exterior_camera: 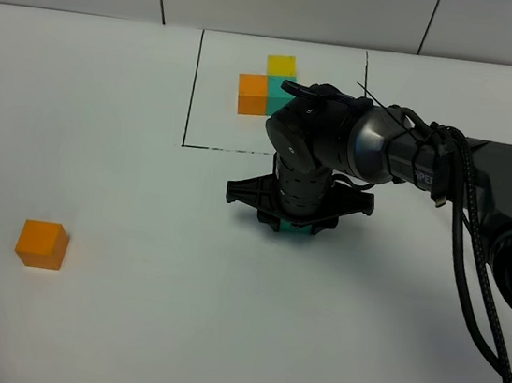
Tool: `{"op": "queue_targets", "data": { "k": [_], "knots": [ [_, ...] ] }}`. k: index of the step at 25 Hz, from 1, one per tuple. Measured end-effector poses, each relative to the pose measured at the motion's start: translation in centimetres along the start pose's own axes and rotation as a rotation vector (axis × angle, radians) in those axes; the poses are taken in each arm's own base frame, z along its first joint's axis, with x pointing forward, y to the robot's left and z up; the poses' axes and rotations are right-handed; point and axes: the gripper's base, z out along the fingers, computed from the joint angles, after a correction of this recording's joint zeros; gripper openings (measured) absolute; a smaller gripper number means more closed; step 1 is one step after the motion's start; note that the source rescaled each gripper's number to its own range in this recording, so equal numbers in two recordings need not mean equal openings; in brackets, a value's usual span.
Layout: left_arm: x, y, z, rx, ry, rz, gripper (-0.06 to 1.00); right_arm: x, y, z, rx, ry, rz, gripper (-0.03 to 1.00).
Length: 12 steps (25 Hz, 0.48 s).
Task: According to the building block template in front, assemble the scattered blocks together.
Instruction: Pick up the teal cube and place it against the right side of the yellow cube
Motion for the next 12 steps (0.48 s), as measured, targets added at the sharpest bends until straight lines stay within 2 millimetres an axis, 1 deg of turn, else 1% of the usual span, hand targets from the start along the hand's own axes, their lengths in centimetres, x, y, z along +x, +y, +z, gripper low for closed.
{"op": "queue_targets", "data": {
  "k": [12],
  "knots": [
    [0.0,0.0,0.0,0.0,0.0,-0.001,0.72,-0.18,-0.07,0.05,0.009,-0.02,0.003,0.01]
  ]
}}
